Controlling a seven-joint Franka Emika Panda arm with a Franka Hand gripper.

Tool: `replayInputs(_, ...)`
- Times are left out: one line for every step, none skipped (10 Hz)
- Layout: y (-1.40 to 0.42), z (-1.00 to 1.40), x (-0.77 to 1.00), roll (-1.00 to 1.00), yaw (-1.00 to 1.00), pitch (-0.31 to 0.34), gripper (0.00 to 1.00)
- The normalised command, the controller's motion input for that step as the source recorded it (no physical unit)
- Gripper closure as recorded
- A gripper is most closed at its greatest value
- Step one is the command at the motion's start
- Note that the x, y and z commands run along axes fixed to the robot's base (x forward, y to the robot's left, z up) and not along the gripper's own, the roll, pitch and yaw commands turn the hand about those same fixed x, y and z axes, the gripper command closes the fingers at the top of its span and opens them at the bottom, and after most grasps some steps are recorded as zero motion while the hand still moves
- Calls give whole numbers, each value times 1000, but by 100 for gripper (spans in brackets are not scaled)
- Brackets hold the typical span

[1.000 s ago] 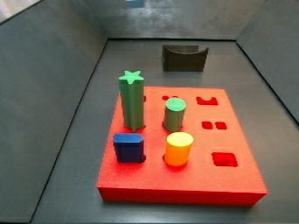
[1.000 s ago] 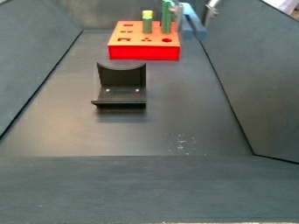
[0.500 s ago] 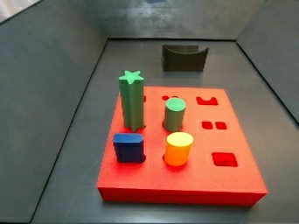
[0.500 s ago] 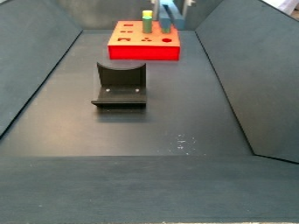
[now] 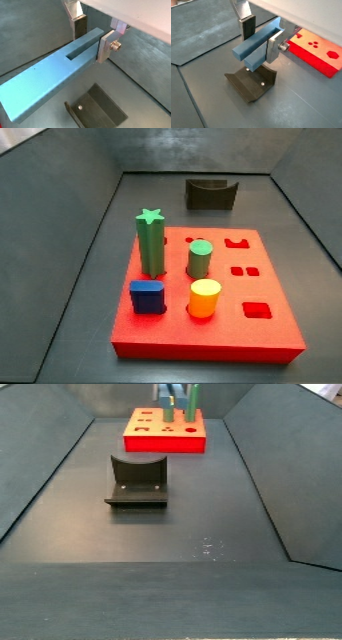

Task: Pick up the double-square object. Move up. Rotate the double-square object. Place the double-square object on the fixture. Regrasp the double-square object. Move to above the board. Insert the double-square object.
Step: Place the double-square object on the fixture.

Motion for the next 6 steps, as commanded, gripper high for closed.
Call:
replayInputs(-28, 42, 1000, -15, 35, 150, 100)
replayInputs(-21, 33, 1000, -22, 35, 148, 100)
replayInputs(138, -531, 821, -1000, -126, 168, 100)
replayInputs(146, -519, 745, -1000, -130, 165, 100)
replayInputs(136, -311, 704, -1000, -146, 149, 100)
replayInputs(83, -153, 633, -1000, -146, 158, 100)
